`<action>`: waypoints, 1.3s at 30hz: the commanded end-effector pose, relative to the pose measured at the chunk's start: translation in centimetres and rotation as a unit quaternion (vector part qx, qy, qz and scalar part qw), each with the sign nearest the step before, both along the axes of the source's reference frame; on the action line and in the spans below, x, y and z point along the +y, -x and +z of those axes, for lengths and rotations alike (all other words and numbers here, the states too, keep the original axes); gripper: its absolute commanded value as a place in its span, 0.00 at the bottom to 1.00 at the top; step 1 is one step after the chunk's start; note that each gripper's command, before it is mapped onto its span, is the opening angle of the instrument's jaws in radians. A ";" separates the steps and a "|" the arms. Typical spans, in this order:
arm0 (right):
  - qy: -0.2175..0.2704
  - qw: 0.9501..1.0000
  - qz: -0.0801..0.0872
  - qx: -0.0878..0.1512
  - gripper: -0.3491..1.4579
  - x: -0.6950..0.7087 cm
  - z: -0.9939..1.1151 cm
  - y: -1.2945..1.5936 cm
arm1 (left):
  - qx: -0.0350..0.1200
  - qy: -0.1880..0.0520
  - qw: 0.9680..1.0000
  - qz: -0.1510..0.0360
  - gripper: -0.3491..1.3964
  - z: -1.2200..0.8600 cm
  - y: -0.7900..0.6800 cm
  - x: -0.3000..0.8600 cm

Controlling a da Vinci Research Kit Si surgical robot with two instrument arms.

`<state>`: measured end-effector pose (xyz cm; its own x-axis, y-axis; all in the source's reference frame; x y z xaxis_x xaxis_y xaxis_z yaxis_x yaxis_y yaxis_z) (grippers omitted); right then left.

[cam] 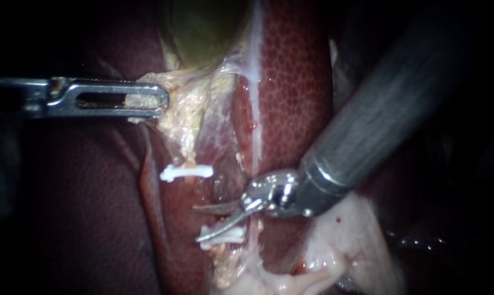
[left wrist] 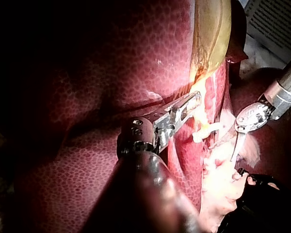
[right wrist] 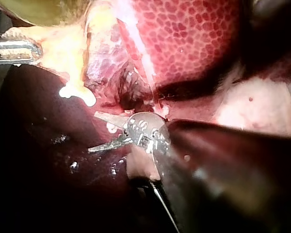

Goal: Go back from the cut left tube

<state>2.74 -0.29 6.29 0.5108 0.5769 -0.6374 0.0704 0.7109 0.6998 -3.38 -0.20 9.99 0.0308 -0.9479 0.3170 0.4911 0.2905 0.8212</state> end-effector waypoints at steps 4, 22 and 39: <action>0.021 1.000 0.006 -0.003 0.98 0.13 -0.07 0.24 | 0.000 0.000 1.000 0.000 0.00 0.00 0.00 0.00; 0.094 0.995 0.026 -0.014 0.98 0.72 -0.62 1.05 | 0.000 0.000 1.000 0.001 0.00 0.03 0.00 0.00; 0.120 0.992 0.034 0.001 0.98 0.87 -0.96 1.28 | 0.005 0.006 1.000 -0.005 0.00 0.24 0.18 -0.04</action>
<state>1.46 0.58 5.33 0.4737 0.4404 -0.7627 0.0188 0.8607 0.5087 -3.59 -0.24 10.27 0.0206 -0.9433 0.3313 0.5003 0.2966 0.8135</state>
